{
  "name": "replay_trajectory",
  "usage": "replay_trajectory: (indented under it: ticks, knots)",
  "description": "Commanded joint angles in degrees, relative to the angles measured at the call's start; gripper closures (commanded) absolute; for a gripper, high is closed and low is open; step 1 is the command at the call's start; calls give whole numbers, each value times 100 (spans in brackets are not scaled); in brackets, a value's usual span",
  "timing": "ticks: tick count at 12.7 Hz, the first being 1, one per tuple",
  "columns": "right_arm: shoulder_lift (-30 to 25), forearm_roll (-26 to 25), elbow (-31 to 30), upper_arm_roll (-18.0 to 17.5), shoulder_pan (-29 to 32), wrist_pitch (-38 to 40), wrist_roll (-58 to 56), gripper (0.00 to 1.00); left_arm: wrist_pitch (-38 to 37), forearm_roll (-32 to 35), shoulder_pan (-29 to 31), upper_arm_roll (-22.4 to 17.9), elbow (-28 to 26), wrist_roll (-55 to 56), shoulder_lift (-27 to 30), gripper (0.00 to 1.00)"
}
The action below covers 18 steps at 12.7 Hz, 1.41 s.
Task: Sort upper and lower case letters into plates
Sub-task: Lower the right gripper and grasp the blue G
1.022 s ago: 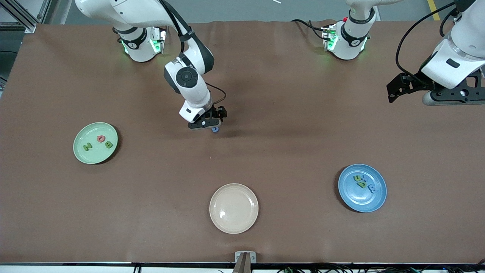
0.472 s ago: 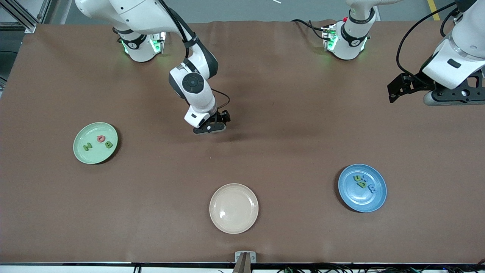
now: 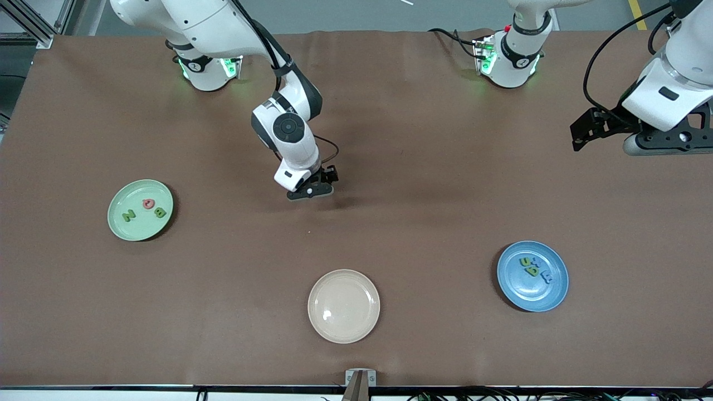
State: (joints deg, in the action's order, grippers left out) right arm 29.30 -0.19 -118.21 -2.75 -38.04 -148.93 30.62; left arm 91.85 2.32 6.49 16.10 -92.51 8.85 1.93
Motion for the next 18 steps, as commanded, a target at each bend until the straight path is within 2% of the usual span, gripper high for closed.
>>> replay_trajectory:
  ticks: [1,10,12,16,17,18]
  knots:
    - [119,-121,87,82,-90,39,58,23,35,-39,46,7,-91,29,106,0]
    - [181,-121,123,82,-63,31,58,64,44,-39,46,7,-91,29,80,0]
    - [198,-121,131,82,-37,31,76,67,9,-39,46,7,-91,29,106,0]
    - [190,-113,123,73,-11,48,67,85,9,-91,81,-28,-39,-67,80,0]
    - [111,-104,123,73,-2,66,59,85,0,-100,81,-28,-39,-59,88,0]
    - [-90,-104,114,82,7,396,67,85,0,-109,81,-28,-39,-67,97,0]
